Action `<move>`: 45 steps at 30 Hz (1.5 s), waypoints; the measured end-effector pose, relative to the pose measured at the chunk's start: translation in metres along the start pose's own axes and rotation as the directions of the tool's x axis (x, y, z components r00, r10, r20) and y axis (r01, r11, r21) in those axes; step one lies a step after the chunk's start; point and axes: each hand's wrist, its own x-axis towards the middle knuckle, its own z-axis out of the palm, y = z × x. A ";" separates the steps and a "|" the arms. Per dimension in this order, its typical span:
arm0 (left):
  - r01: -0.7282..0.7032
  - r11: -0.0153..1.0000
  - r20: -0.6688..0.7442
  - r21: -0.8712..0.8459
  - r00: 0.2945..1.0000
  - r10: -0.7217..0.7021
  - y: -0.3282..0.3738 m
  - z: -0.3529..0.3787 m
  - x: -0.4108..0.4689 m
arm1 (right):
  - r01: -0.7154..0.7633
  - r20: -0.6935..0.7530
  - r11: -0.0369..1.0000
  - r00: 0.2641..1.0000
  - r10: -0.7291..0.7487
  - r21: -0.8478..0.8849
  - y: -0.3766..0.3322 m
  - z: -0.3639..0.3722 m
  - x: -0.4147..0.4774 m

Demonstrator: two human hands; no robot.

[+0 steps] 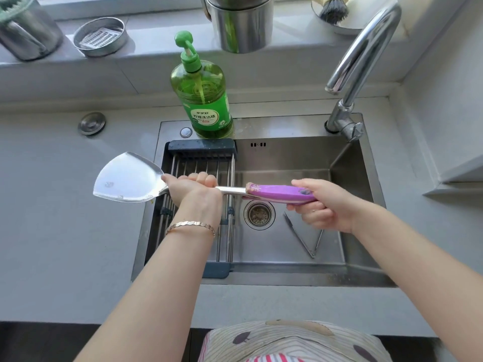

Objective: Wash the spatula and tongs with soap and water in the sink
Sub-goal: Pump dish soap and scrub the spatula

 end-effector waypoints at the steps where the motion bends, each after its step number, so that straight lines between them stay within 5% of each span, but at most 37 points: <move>1: -0.010 1.000 -0.010 0.004 1.000 0.010 0.001 0.001 0.001 | 0.070 -0.061 0.997 0.996 -0.069 0.020 0.004 0.003 -0.001; 3: -0.019 1.000 -0.041 0.020 0.999 0.020 0.001 0.001 0.004 | 0.324 -0.249 0.855 0.861 -0.444 -0.404 0.020 0.012 0.000; 5: -0.016 0.999 -0.070 0.042 0.997 0.019 -0.001 -0.002 0.005 | 0.319 -0.168 0.374 0.521 -0.837 -0.871 0.034 0.017 0.004; 6: -0.012 0.998 -0.074 0.062 0.997 0.016 -0.004 -0.004 0.003 | 0.272 -0.035 0.156 0.403 -0.915 -0.949 0.038 0.016 0.006; 9: 0.006 0.984 -0.051 0.178 0.999 0.003 -0.022 -0.011 -0.008 | 0.249 0.288 -0.202 0.387 -0.876 -0.947 0.047 0.026 0.015; 14: 0.052 0.964 -0.054 0.262 0.998 -0.039 -0.035 -0.011 -0.016 | 0.454 0.454 -0.268 0.373 -0.809 -0.850 0.039 0.037 0.017; 18: 0.071 0.966 -0.108 0.247 0.993 -0.045 -0.025 -0.007 -0.007 | 0.661 0.576 -0.229 0.370 -0.729 -0.715 0.029 0.020 0.006; 28: 0.062 0.966 -0.139 0.252 0.990 -0.027 -0.028 -0.005 -0.010 | 0.746 0.527 -0.227 0.190 -0.829 -0.626 0.031 0.011 0.018; 31: 0.060 0.965 -0.126 0.255 0.992 -0.028 -0.028 -0.005 -0.011 | 0.761 0.483 -0.175 0.200 -0.853 -0.625 0.033 0.010 0.017; 32: 0.051 0.965 -0.108 0.257 0.994 -0.023 -0.029 -0.005 -0.012 | 0.763 0.424 -0.093 0.249 -0.871 -0.640 0.034 0.012 0.016; 34: 0.028 0.965 -0.051 0.259 0.999 -0.016 -0.029 -0.005 -0.013 | 0.720 0.272 0.181 0.465 -0.843 -0.670 0.032 0.016 0.012; 37: 0.013 0.949 0.061 0.314 0.998 -0.034 -0.033 -0.006 -0.015 | 0.523 0.197 0.590 0.827 -0.527 -0.616 0.028 0.023 0.004; 41: 0.037 0.907 0.222 0.419 0.965 -0.142 -0.040 -0.010 -0.013 | 0.275 0.329 0.830 0.937 -0.118 -0.485 0.016 0.024 -0.002; 45: 0.016 0.731 0.283 0.682 0.916 -0.284 -0.035 -0.011 -0.010 | 0.118 0.149 0.938 0.986 -0.072 -0.326 0.020 0.026 0.010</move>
